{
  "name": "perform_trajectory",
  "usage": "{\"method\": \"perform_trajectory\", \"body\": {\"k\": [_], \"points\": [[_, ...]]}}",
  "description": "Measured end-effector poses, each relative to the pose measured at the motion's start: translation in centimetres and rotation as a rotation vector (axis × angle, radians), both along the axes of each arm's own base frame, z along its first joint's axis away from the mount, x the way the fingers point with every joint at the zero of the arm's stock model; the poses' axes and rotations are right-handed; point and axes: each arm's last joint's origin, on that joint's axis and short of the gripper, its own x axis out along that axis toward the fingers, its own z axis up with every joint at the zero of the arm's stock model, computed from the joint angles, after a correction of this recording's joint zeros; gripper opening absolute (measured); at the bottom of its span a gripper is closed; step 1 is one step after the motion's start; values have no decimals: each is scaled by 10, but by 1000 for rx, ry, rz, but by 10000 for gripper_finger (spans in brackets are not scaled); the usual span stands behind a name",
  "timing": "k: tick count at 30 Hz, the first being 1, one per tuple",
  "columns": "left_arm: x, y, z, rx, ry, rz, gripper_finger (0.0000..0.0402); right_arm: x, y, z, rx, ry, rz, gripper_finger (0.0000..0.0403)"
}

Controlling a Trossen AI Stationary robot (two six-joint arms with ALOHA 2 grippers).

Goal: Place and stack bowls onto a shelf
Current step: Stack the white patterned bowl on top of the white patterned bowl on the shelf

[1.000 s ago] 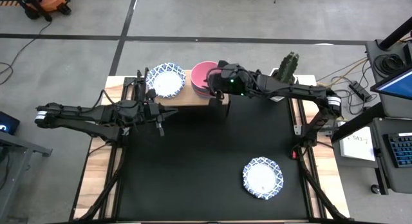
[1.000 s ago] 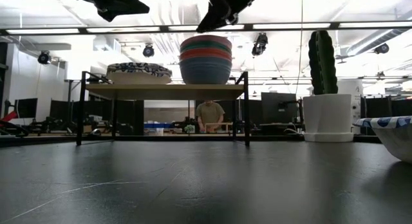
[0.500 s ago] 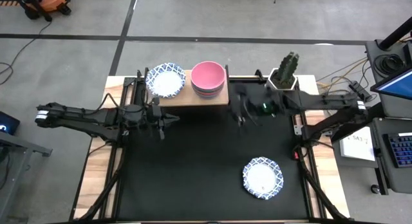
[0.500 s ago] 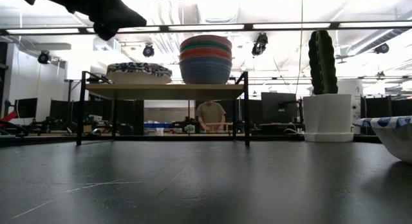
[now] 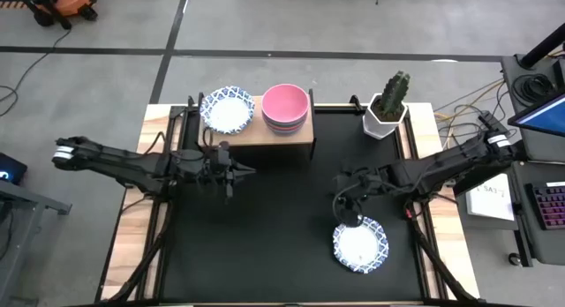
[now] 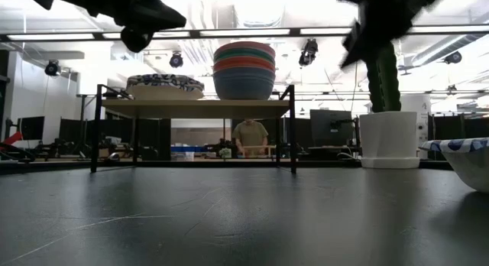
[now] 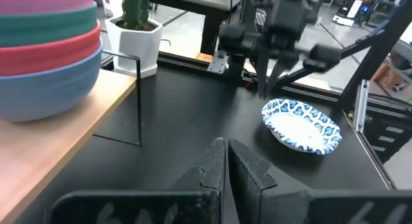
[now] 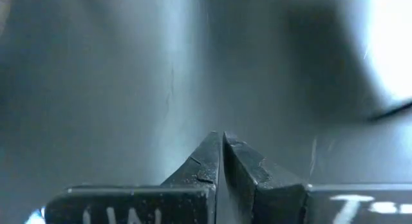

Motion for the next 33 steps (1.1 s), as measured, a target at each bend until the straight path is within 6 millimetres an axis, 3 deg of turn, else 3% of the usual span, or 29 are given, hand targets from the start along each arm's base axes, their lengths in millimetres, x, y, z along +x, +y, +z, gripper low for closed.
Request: {"method": "perform_trajectory", "body": {"k": [2,12,16,25,33], "points": [[5,-1,-2,1,14,0,1,-4,3,-11,21,42,-16,9],[31,-4,-4,6,70,1,1,-14,5,-16,40,149,-43,16],[38,-4,-2,11,84,0,1,-17,5,-18,75,193,-60,53],[41,-5,-5,26,99,-5,1,-31,2,-29,90,383,-132,181],[41,-5,-5,27,103,-6,1,-32,13,-51,208,520,-107,198]]}}
